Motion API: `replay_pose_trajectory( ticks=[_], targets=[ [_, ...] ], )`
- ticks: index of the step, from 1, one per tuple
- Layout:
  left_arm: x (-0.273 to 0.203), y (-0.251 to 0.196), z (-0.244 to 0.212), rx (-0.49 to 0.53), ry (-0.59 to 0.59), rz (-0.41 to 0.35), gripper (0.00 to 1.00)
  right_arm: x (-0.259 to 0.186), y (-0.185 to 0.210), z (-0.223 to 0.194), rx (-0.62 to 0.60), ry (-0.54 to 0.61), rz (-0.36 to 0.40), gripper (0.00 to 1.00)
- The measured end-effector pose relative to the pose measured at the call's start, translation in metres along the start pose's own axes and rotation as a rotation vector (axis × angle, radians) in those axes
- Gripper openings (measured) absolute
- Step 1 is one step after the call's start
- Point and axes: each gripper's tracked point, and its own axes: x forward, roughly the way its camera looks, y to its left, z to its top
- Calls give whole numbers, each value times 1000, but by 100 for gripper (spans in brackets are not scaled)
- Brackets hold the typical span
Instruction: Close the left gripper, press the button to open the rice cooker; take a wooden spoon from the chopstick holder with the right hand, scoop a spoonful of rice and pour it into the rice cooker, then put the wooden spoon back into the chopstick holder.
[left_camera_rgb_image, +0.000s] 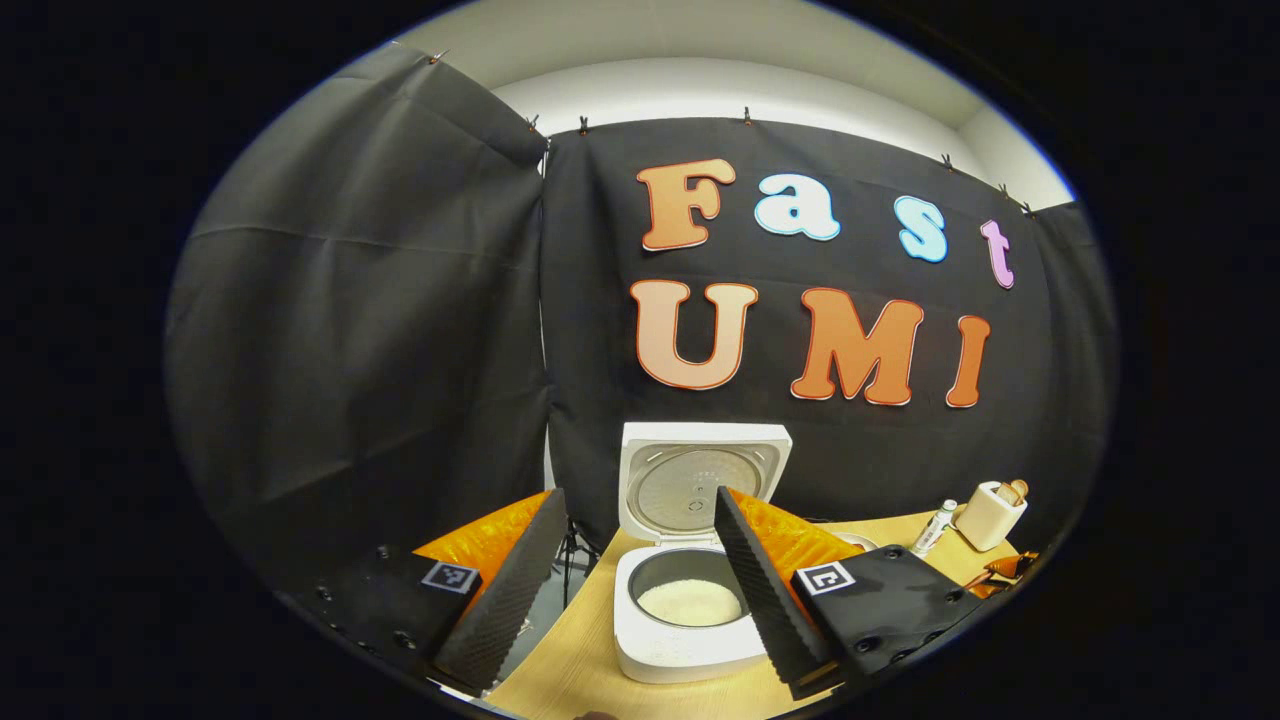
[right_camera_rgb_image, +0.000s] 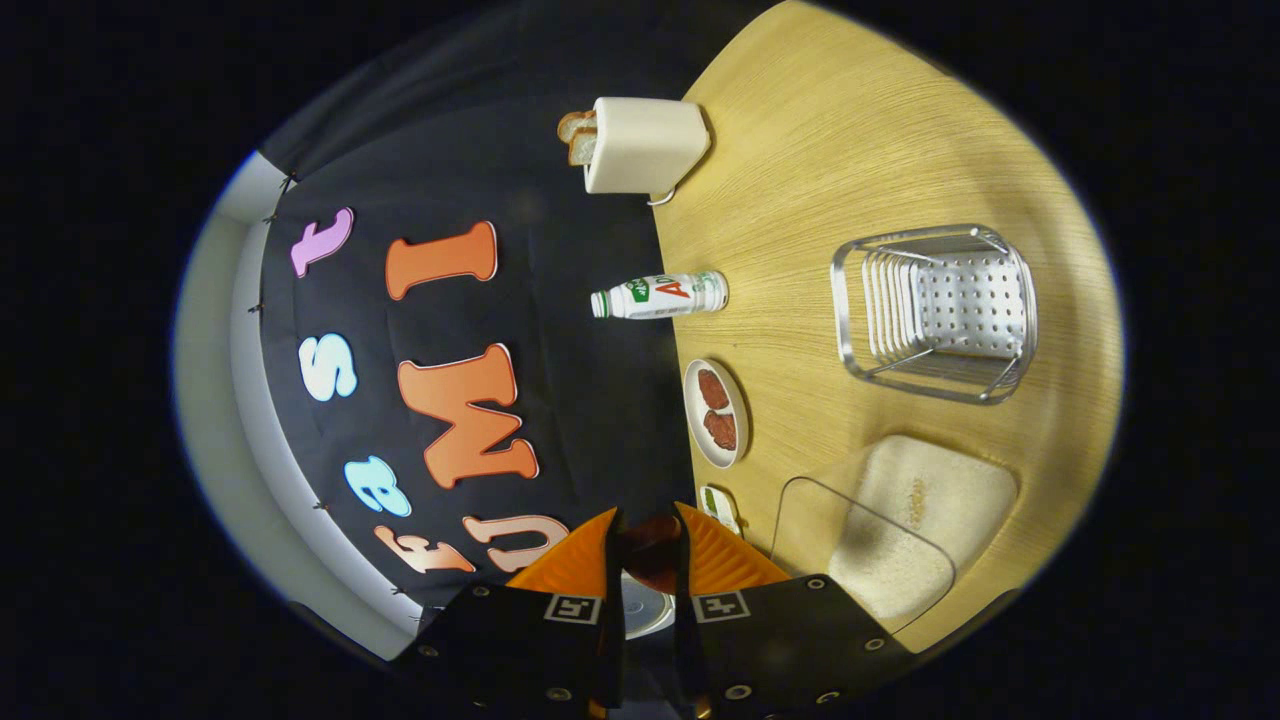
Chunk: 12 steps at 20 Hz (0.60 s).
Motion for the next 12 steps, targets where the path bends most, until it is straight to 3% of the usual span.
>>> replay_pose_trajectory(
  ticks=[2,3,12],
  targets=[
    [3,6,-2,-8,3,9,99,10,16,-10,-5,20,14,14],
    [4,10,-2,-10,3,14,99,14,24,-17,-6,34,21,19],
    [6,48,-7,-17,9,67,99,81,85,-99,-18,161,62,19]
  ],
)
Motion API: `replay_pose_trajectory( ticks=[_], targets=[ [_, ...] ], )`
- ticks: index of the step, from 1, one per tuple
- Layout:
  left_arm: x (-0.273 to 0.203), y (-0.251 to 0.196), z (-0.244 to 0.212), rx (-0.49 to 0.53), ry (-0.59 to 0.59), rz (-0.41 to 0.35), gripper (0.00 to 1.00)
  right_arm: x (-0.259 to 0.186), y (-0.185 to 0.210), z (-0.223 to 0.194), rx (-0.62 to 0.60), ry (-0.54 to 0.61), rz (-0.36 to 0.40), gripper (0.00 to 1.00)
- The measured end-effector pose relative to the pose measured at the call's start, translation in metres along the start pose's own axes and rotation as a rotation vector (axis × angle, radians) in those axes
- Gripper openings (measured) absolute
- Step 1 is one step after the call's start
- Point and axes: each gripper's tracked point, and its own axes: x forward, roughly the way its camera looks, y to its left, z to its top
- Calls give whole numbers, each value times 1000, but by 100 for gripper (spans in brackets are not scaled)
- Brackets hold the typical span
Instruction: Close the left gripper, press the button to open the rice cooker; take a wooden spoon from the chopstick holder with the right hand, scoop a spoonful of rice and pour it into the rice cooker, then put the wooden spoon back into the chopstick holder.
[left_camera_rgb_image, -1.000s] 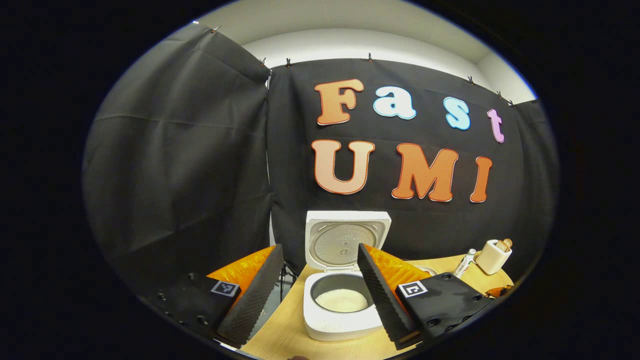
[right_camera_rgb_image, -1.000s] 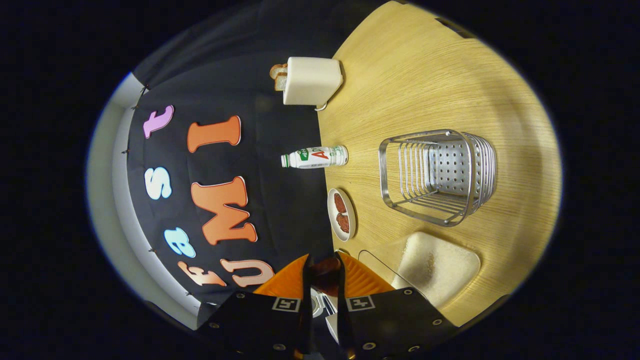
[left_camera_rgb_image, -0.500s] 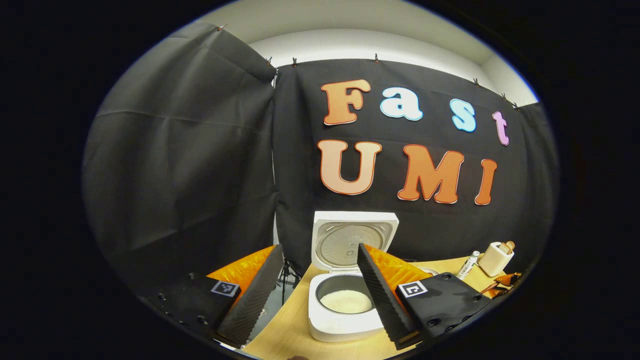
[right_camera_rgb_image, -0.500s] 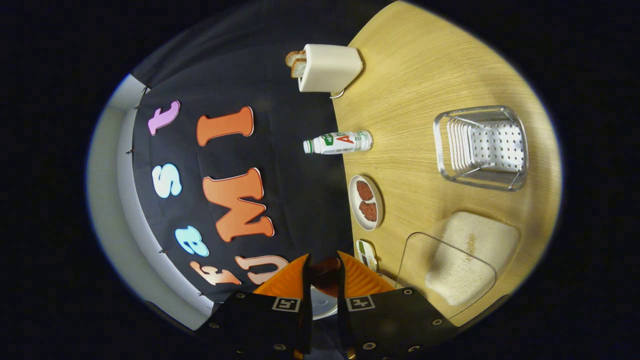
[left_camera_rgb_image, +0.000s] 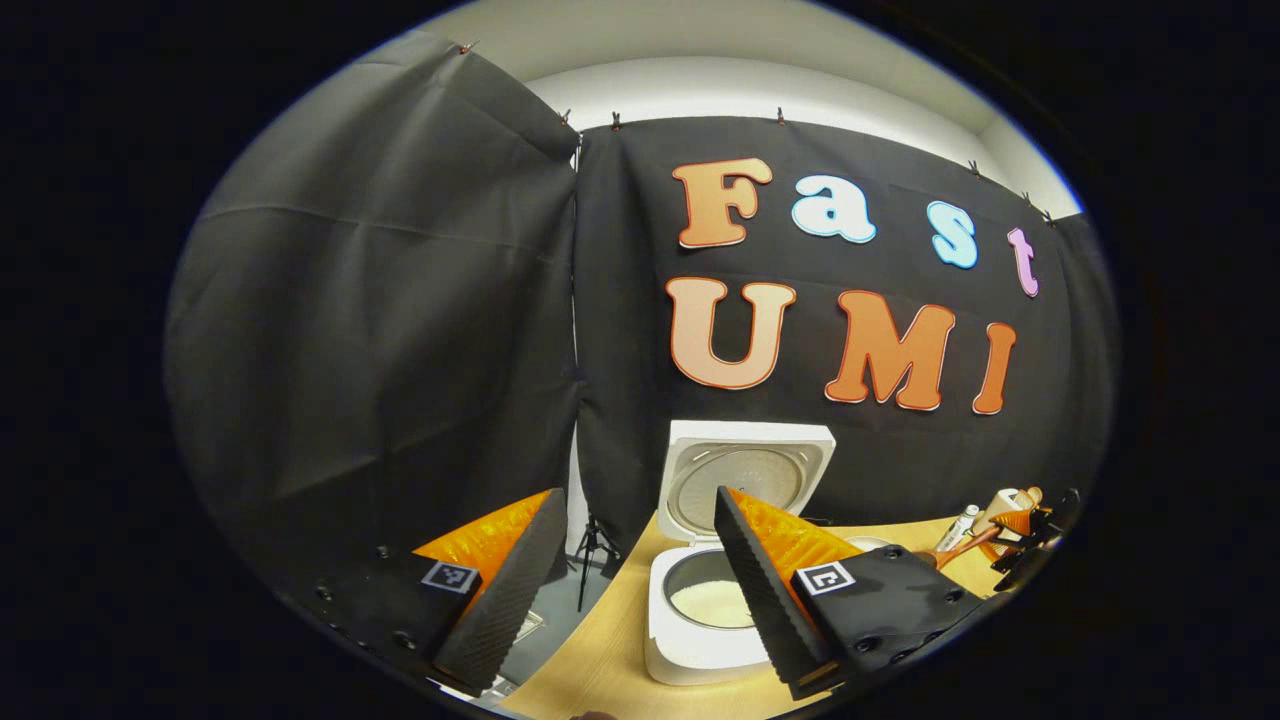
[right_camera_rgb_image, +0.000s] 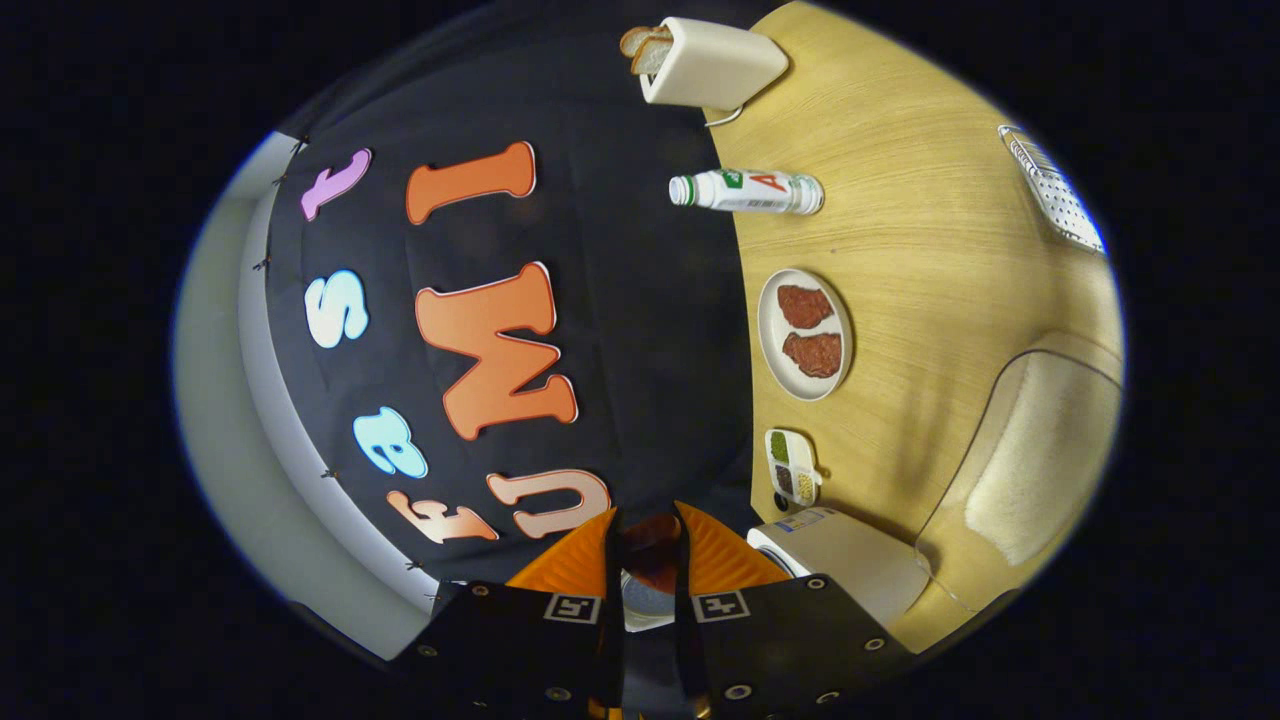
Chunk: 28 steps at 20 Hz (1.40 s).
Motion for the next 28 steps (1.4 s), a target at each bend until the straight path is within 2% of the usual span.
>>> replay_pose_trajectory(
  ticks=[6,14,20,28],
  targets=[
    [3,18,-7,-16,19,14,99,58,20,-60,-62,79,-13,19],
    [-2,46,-15,-31,35,70,99,114,24,-122,-274,145,-52,19],
    [-11,68,-21,-42,47,120,99,127,26,-145,-389,166,-45,19],
    [-19,74,-21,-43,41,133,99,126,40,-156,-557,155,-26,19]
  ],
)
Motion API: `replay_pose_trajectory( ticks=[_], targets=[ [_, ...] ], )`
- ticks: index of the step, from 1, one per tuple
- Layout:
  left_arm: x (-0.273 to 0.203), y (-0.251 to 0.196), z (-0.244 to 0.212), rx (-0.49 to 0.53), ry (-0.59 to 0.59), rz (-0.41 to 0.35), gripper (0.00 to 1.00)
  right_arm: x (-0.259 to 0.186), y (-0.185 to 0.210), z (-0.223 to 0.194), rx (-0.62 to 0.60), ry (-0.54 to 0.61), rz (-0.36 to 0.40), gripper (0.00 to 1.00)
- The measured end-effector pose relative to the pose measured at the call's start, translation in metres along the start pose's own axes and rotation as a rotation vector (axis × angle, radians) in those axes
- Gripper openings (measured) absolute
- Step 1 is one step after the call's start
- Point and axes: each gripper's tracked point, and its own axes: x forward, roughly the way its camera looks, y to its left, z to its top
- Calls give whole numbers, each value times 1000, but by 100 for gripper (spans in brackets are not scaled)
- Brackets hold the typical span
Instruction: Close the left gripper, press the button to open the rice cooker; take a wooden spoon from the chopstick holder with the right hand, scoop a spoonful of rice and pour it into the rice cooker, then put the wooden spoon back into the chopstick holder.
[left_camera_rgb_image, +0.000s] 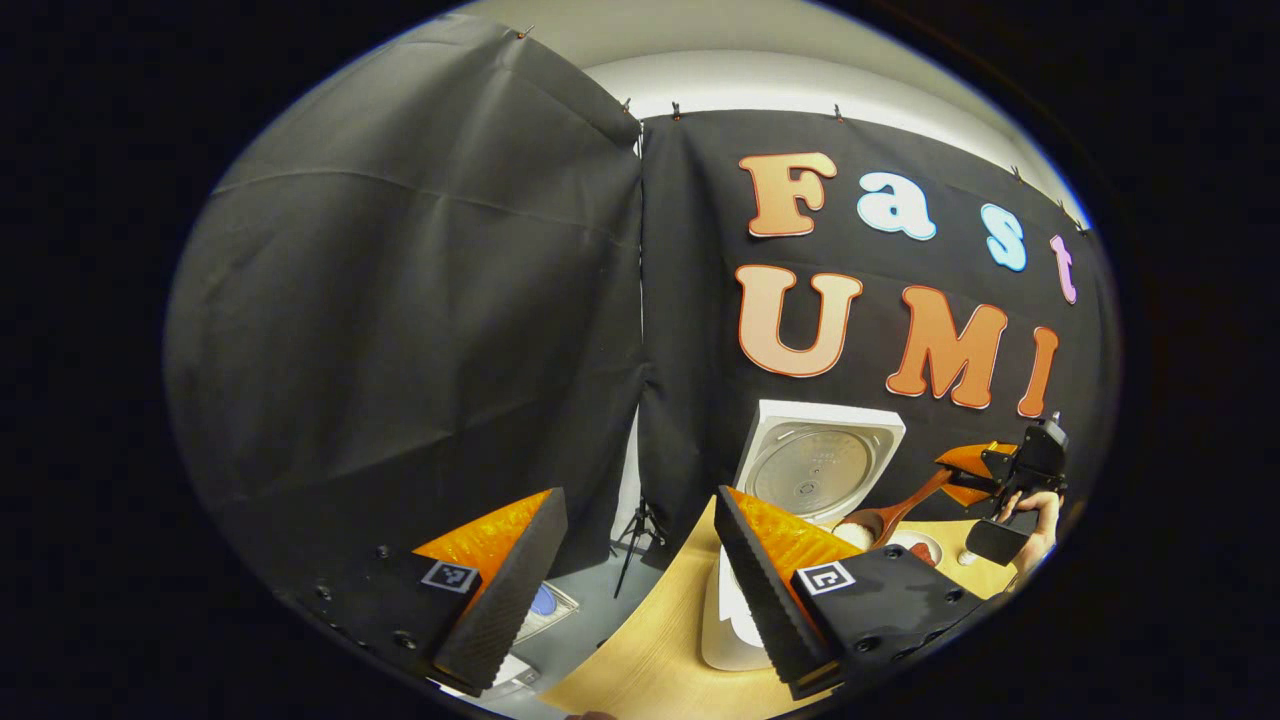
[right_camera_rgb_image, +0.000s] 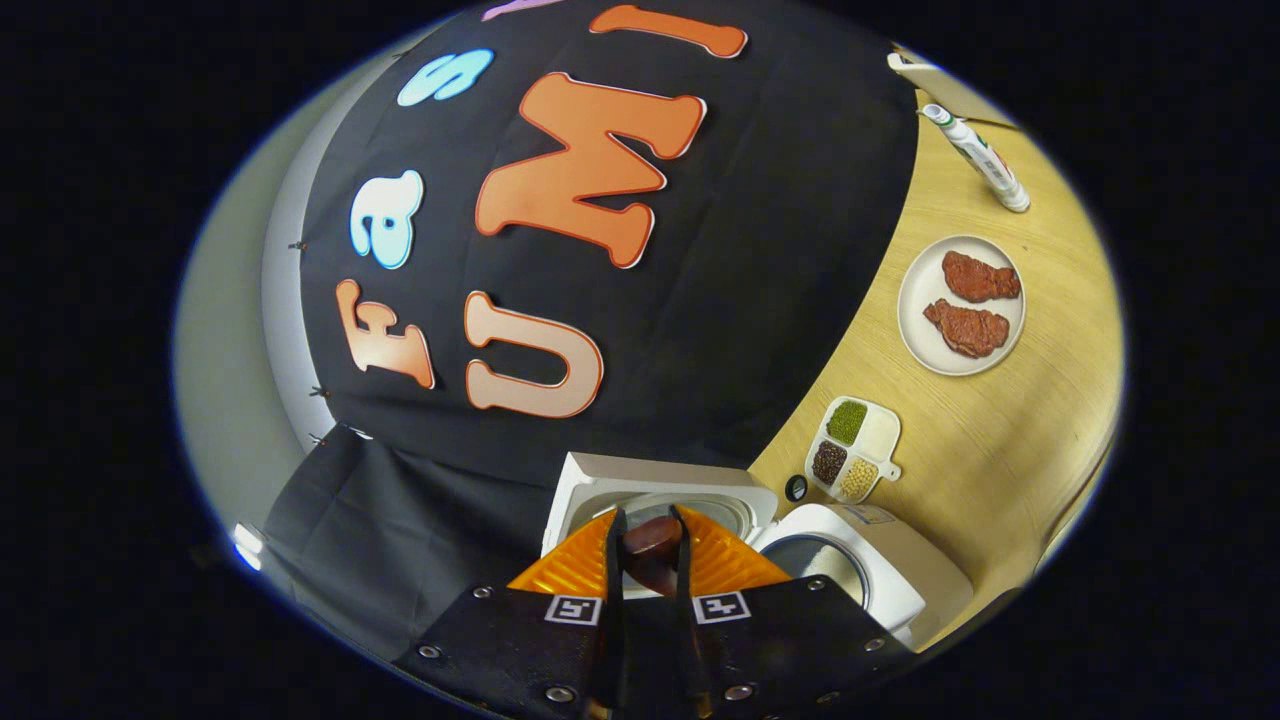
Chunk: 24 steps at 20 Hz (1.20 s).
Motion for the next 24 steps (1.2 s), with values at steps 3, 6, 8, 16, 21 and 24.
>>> replay_pose_trajectory(
  ticks=[3,6,8,16,21,24],
  targets=[
    [-2,1,-1,0,-1,0,99,-1,7,-1,-58,0,13,19],
    [-4,1,0,-2,-5,-4,100,-3,15,-5,-106,-1,30,19],
    [-5,2,1,-1,-5,-2,100,-4,21,-9,-146,1,44,19],
    [-9,5,-5,-7,1,-1,99,-3,41,-21,-333,-5,78,19],
    [-7,5,-5,-6,3,2,99,-2,47,-34,-470,-2,97,19],
    [-7,7,-7,-12,6,5,100,-5,58,-43,-563,-3,111,19]
  ],
)
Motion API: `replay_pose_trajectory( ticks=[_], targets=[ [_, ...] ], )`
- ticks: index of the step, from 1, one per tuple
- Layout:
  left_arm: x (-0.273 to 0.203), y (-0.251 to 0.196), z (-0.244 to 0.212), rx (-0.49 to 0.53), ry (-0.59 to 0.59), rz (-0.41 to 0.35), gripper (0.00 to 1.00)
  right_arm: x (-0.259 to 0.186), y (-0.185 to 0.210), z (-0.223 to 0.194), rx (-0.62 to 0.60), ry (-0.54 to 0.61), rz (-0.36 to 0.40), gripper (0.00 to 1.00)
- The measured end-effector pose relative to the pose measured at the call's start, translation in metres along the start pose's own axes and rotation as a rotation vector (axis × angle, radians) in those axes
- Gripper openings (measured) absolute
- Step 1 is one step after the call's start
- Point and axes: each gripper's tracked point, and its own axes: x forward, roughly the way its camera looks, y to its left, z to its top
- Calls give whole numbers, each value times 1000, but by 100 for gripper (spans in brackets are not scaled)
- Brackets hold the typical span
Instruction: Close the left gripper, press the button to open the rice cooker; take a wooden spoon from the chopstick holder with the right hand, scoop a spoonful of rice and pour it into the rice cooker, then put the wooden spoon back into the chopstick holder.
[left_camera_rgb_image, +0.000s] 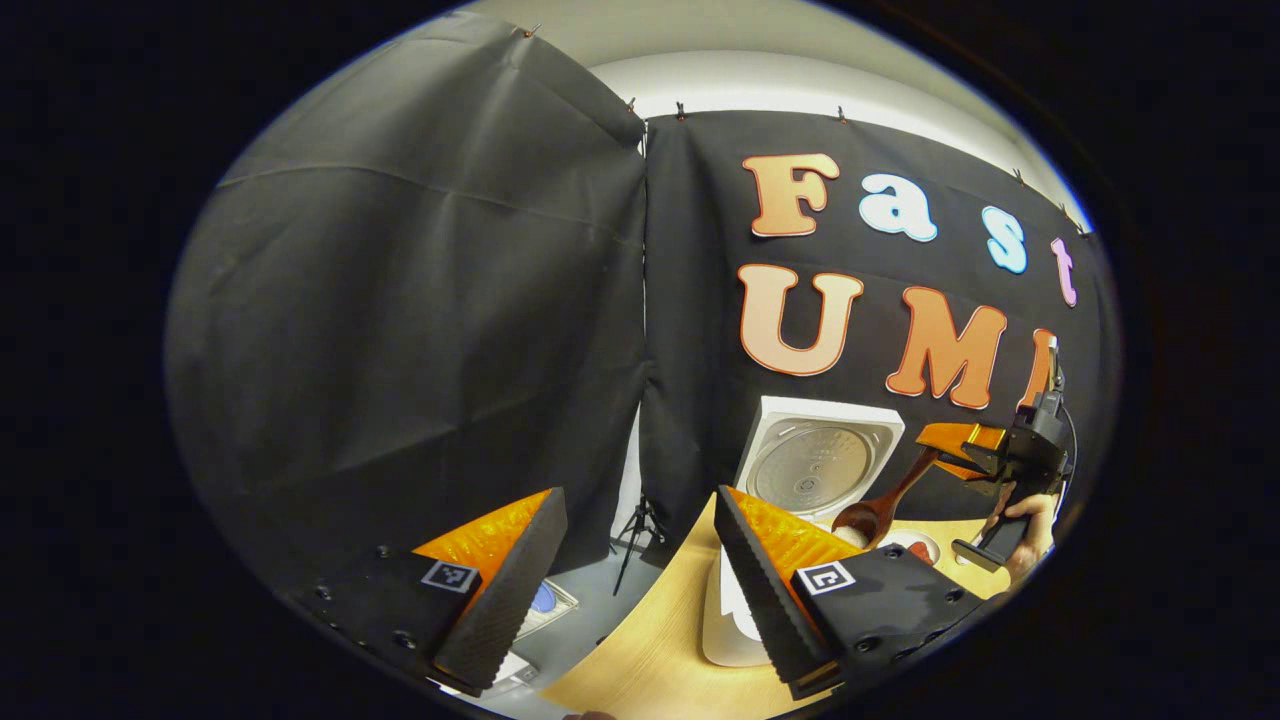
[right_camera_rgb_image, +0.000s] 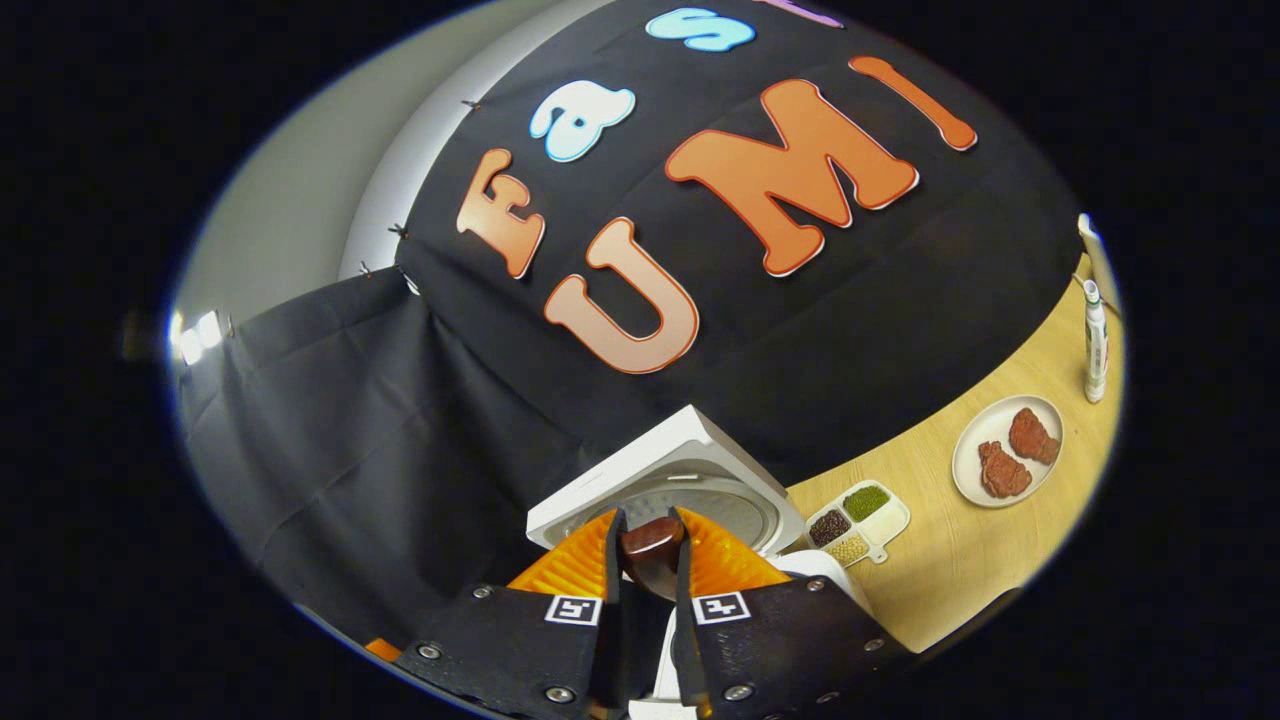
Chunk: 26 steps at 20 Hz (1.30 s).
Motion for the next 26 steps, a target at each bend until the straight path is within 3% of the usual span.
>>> replay_pose_trajectory(
  ticks=[7,14,17,20,26],
  targets=[
    [0,2,-3,-4,4,5,100,0,22,-8,-180,-2,41,19],
    [1,3,-8,-10,11,9,99,-8,47,-21,-441,0,79,19],
    [-1,5,-8,-11,10,13,100,-9,51,-26,-485,5,89,19],
    [-3,8,-9,-16,11,17,100,-11,44,-25,-403,15,78,19],
    [-8,5,-10,-40,13,5,100,-27,0,14,-63,-21,23,19]
  ],
)
